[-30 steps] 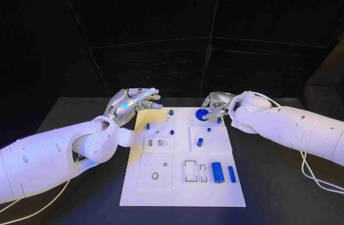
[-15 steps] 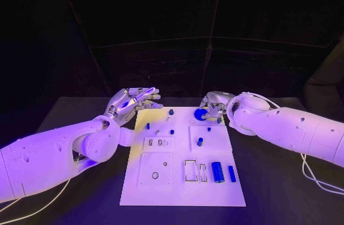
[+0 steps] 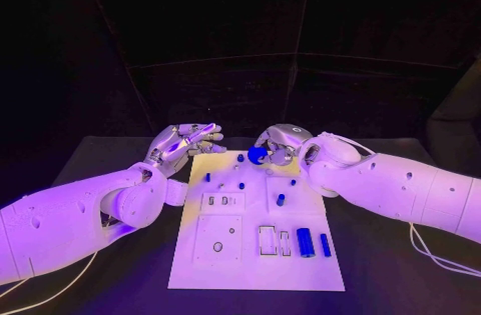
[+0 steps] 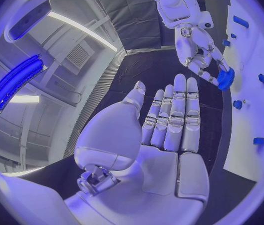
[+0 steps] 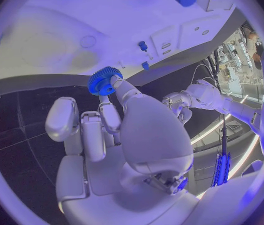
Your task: Assemble the parts on the task board
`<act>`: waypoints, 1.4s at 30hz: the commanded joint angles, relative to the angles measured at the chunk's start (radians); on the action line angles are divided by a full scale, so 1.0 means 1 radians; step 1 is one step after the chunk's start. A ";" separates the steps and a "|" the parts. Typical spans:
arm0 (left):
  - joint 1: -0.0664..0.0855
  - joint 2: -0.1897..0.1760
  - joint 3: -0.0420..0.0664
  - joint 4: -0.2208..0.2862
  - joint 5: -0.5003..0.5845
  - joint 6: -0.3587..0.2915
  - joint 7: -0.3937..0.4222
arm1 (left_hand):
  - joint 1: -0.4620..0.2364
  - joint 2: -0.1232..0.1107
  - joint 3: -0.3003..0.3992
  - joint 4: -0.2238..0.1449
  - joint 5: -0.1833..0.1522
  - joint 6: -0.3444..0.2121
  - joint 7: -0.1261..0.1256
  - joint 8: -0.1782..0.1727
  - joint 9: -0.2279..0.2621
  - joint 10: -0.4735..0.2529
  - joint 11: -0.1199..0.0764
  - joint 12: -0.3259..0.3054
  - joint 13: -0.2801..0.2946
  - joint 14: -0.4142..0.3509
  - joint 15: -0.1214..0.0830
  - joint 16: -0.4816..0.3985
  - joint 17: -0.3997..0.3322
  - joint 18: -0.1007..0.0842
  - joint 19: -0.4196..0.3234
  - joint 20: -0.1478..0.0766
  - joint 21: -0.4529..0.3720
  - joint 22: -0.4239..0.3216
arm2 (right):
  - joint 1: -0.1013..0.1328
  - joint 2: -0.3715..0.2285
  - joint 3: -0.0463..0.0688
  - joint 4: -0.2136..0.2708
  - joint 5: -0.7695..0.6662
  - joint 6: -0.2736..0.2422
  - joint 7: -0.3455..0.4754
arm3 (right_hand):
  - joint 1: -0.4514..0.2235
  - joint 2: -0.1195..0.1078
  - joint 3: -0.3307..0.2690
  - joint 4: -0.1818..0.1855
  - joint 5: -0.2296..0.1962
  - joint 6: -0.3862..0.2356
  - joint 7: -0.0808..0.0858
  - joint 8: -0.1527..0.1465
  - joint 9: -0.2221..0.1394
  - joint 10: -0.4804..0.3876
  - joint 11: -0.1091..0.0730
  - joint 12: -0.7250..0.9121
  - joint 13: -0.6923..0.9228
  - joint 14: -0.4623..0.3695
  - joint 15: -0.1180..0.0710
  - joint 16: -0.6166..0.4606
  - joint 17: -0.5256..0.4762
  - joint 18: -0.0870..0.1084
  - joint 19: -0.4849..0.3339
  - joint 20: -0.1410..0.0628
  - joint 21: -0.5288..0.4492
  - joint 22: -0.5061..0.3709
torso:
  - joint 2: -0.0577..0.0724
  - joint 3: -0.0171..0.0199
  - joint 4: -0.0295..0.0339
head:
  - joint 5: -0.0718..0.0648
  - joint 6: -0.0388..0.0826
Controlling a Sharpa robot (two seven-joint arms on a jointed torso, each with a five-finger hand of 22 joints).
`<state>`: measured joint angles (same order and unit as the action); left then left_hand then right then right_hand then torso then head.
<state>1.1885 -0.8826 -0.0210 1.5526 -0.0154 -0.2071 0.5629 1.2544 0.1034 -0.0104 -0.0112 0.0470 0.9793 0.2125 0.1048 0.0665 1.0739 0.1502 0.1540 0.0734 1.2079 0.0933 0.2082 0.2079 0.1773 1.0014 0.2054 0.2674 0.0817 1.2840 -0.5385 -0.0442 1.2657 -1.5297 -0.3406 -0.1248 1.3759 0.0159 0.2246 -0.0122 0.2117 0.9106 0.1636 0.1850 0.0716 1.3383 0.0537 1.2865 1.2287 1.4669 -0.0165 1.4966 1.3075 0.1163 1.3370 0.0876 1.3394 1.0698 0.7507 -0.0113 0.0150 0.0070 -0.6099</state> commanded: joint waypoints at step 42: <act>0.002 0.009 0.000 -0.012 -0.001 0.014 0.012 | 0.001 0.009 0.001 -0.003 0.007 0.002 0.005 -0.006 -0.001 -0.004 0.005 -0.006 -0.001 -0.004 0.004 -0.004 0.002 0.007 -0.001 0.005 -0.006 -0.002 | -0.039 0.178 0.000 -0.164 -0.101 0.071 -0.008 | -0.128 -0.085 -0.022 0.039 -0.158 -0.059 0.000 -0.120 -0.006 -0.041 0.022 -0.053 -0.052 0.074 0.015 0.004 0.129 -0.020 -0.004 0.016 0.002 -0.005 | 0.000 0.0012 -0.0033 | 0.013 -0.015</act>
<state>1.1892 -0.8750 -0.0208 1.5408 -0.0150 -0.2070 0.5641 1.2544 0.1034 -0.0104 -0.0112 0.0470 0.9793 0.2125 0.1048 0.0665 1.0739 0.1502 0.1540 0.0735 1.2079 0.0933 0.2082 0.2082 0.1773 1.0014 0.2054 0.2674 0.0811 1.2419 -0.3625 -0.0444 1.1040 -1.6224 -0.2930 -0.1247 1.2537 -0.0566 0.2140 0.0218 0.0665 0.8567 0.1640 0.0686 0.0663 1.3037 0.0731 1.2391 1.1787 1.4668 -0.0088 1.5006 1.3074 0.1006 1.3333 0.0985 1.3431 1.0662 0.7508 -0.0100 0.0109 0.0203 -0.6245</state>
